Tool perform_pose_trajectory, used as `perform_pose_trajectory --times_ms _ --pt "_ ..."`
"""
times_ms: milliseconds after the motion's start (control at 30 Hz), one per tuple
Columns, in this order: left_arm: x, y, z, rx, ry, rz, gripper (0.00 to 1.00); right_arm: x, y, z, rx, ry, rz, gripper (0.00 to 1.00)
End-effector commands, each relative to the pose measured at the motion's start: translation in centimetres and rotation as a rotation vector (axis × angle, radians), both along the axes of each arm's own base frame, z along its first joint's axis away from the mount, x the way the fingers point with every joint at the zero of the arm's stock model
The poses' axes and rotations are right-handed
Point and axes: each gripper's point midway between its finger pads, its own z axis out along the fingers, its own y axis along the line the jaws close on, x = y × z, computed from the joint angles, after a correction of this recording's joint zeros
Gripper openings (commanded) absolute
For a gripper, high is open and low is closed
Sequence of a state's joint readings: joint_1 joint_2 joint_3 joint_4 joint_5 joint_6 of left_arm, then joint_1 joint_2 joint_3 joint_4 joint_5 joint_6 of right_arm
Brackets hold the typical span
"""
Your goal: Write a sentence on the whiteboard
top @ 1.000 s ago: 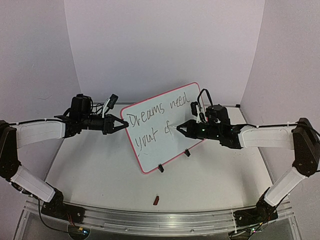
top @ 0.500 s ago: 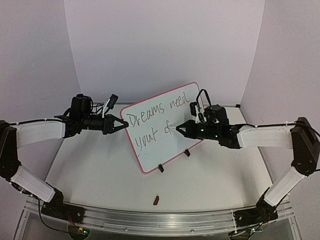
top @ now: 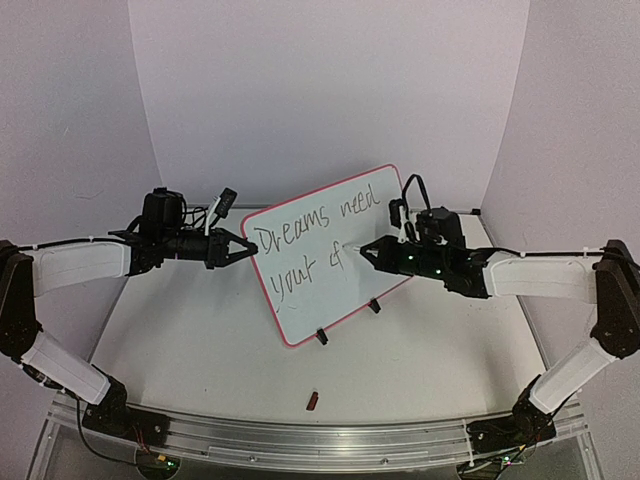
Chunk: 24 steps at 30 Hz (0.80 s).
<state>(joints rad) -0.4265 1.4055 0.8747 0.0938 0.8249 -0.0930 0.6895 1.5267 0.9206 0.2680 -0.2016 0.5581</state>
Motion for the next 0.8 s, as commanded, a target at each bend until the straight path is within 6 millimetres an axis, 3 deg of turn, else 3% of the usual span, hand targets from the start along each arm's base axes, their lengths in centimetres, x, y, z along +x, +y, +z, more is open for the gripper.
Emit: perform_pose_trajectory --times_ms 0,767 --pt "-0.4 -0.2 -2.1 0.087 -0.044 -0.029 0.00 -0.1 -0.7 2.6 0.031 -0.063 -0.014 0.00" --pt "-0.5 -0.2 -1.9 0.085 -0.049 -0.030 0.00 2.4 -0.2 1.7 0.037 -0.049 -0.011 0.00"
